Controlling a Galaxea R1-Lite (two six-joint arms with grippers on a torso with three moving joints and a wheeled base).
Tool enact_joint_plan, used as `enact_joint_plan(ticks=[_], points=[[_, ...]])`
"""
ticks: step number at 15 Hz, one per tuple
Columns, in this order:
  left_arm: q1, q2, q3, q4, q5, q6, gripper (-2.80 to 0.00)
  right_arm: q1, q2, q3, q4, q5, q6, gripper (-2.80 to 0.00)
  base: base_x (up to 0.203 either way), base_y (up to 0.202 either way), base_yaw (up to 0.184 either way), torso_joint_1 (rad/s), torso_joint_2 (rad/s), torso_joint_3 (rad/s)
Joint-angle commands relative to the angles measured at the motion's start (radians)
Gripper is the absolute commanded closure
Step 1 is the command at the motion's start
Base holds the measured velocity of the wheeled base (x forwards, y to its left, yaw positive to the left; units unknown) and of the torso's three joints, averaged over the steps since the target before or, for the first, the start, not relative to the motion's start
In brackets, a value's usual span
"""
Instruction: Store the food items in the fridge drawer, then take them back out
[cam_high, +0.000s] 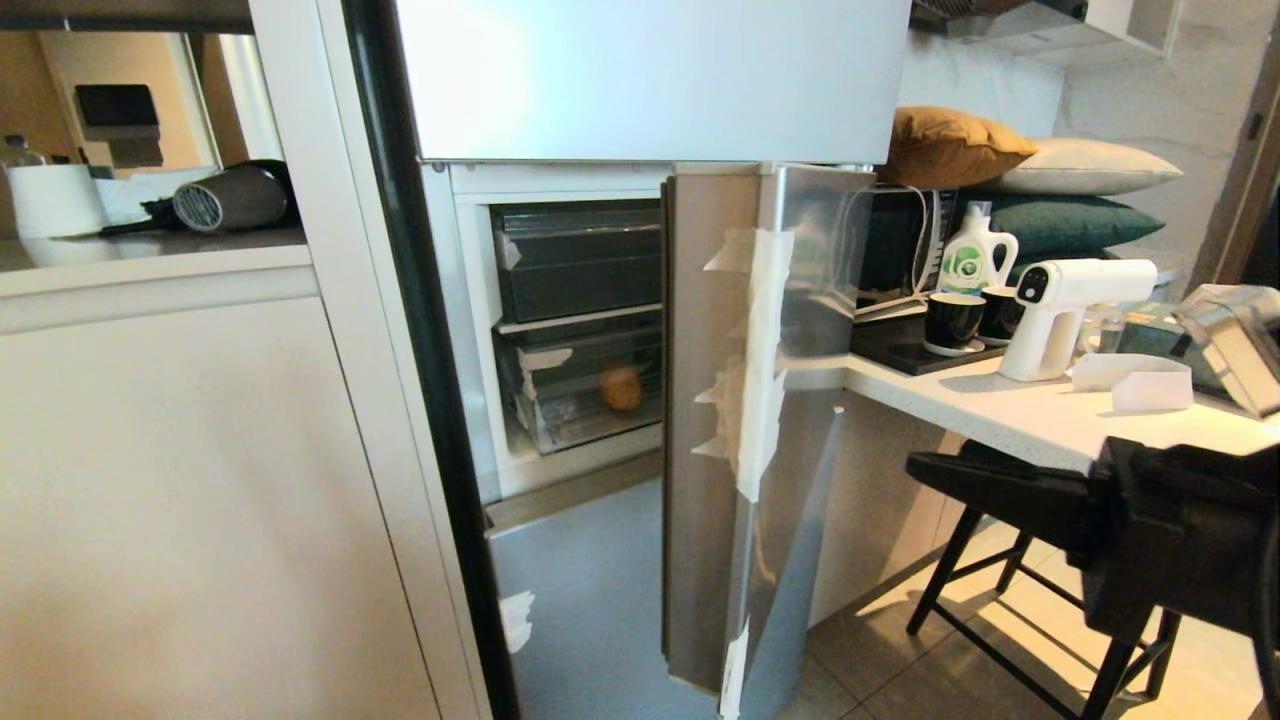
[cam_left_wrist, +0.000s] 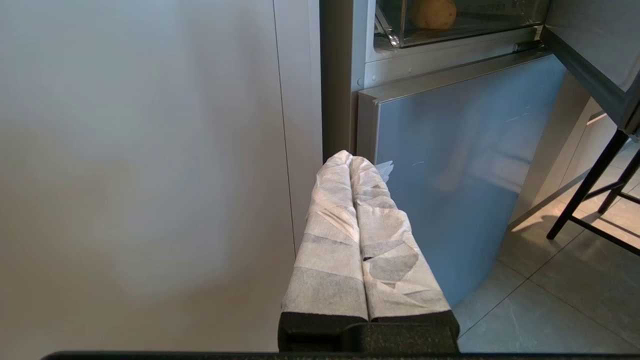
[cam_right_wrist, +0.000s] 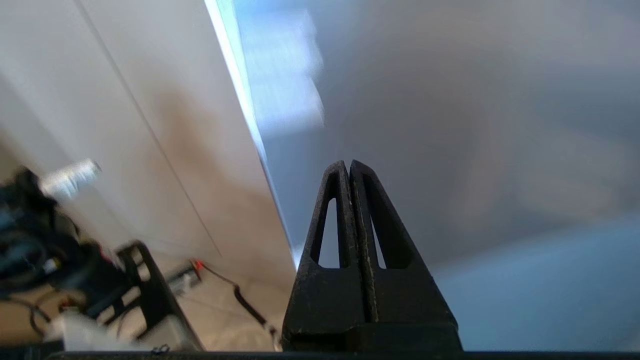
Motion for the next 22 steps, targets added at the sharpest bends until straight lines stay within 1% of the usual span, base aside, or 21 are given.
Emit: enact_joint_plan(ticks=[1,3,6,8,11,14,16,19,22], points=[[0.0,0.0,0.011,0.0,0.0,0.0,0.0,0.044,0.142,-0.057,-0.047,0.003,0.002,0.0,0.0,0.0,0.0,0.0,0.0,0.0],[0.0,0.0,0.011,0.0,0.0,0.0,0.0,0.096,0.194,-0.085,-0.1,0.008,0.0,0.0,0.0,0.0,0.0,0.0,0.0,0.0],[0.0,0.0,0.011,0.0,0.0,0.0,0.0,0.131,0.241,-0.11,-0.127,0.025,0.0,0.0,0.0,0.0,0.0,0.0,0.0,0.0],[0.0,0.0,0.011,0.0,0.0,0.0,0.0,0.136,0.26,-0.123,-0.132,0.048,-0.001,0.0,0.0,0.0,0.0,0.0,0.0,0.0],[0.0,0.0,0.011,0.0,0.0,0.0,0.0,0.134,0.348,-0.198,-0.138,0.047,0.001,0.0,0.0,0.0,0.0,0.0,0.0,0.0],[0.0,0.0,0.011,0.0,0.0,0.0,0.0,0.129,0.471,-0.318,-0.139,0.02,0.0,0.0,0.0,0.0,0.0,0.0,0.0,0.0],[0.0,0.0,0.011,0.0,0.0,0.0,0.0,0.127,0.557,-0.427,-0.139,0.0,0.0,0.0,0.0,0.0,0.0,0.0,0.0,0.0],[0.0,0.0,0.011,0.0,0.0,0.0,0.0,0.13,0.688,-0.59,-0.138,-0.008,0.002,0.0,0.0,0.0,0.0,0.0,0.0,0.0],[0.0,0.0,0.011,0.0,0.0,0.0,0.0,0.142,0.825,-0.725,-0.137,-0.012,0.003,0.0,0.0,0.0,0.0,0.0,0.0,0.0]])
